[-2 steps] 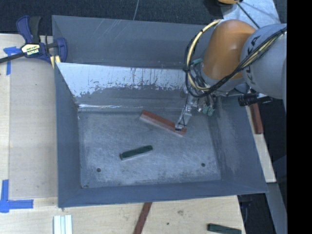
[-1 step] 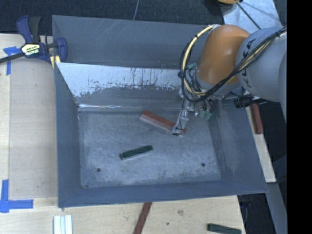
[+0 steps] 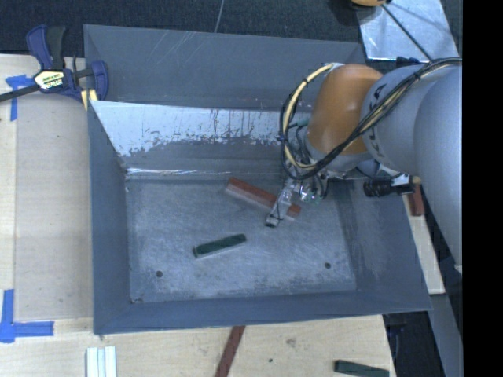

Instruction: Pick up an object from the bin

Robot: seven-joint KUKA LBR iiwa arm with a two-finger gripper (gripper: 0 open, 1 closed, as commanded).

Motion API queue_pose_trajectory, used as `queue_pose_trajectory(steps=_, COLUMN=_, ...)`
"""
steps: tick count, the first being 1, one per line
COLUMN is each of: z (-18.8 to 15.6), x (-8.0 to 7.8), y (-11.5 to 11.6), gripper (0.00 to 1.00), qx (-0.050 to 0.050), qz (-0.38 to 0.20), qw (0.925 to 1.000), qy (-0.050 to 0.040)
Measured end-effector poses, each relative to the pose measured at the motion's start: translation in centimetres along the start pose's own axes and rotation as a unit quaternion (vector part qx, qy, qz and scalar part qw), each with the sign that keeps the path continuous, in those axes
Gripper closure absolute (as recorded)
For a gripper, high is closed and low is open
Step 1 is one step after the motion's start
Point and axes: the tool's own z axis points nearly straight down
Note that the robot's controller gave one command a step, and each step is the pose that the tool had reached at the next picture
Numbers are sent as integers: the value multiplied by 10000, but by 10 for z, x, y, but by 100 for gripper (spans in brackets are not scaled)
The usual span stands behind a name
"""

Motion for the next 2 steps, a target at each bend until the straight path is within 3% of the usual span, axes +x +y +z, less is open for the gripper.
queue_pose_trajectory(steps=1, z=-2, x=3, y=1, gripper=100, qx=-9, qz=-61, qw=10000, qy=-42)
queue_pose_trajectory(steps=2, z=-2, x=3, y=1, gripper=100, qx=-9, qz=-63, qw=10000, qy=-42)
